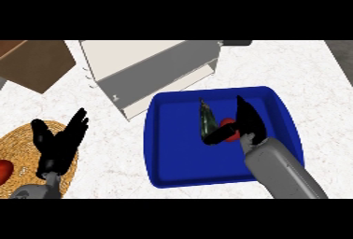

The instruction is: Pick the eggplant from the tray and place it in the tiered shelf

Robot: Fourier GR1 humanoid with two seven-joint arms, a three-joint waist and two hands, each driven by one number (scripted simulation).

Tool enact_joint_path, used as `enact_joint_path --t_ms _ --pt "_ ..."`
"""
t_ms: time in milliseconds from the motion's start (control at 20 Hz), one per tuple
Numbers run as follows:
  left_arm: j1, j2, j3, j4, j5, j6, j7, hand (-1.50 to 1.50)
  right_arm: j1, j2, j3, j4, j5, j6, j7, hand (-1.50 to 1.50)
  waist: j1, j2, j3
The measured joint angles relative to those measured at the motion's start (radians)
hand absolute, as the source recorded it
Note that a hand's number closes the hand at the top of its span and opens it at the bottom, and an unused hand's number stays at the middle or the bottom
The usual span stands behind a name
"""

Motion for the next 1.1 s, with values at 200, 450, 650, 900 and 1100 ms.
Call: enact_joint_path --t_ms 200,450,650,900,1100 --pt "0.004 -0.006 -0.001 -0.019 -0.013 0.012 0.018 0.0 0.01 0.024 -0.008 0.049 0.038 0.002 -0.013 -1.5 -0.001 0.0 0.0" --pt "0.01 -0.008 0.012 -0.028 -0.017 0.003 0.035 0.0 0.033 0.049 -0.033 0.068 0.091 -0.001 -0.04 -1.5 -0.003 -0.001 -0.001" --pt "0.001 -0.02 0.02 -0.019 -0.027 -0.001 0.049 0.0 0.037 0.089 -0.065 0.106 0.125 -0.01 -0.069 -1.5 -0.002 -0.002 -0.001" --pt "-0.007 -0.027 0.043 0.012 -0.04 -0.024 0.026 0.0 0.042 0.143 -0.098 0.152 0.164 -0.022 -0.11 1.5 -0.001 -0.008 -0.002" --pt "-0.005 -0.039 0.036 0.007 -0.055 -0.026 0.012 0.0 0.025 0.13 -0.08 0.173 0.13 0.08 -0.148 1.5 -0.001 -0.012 -0.007"
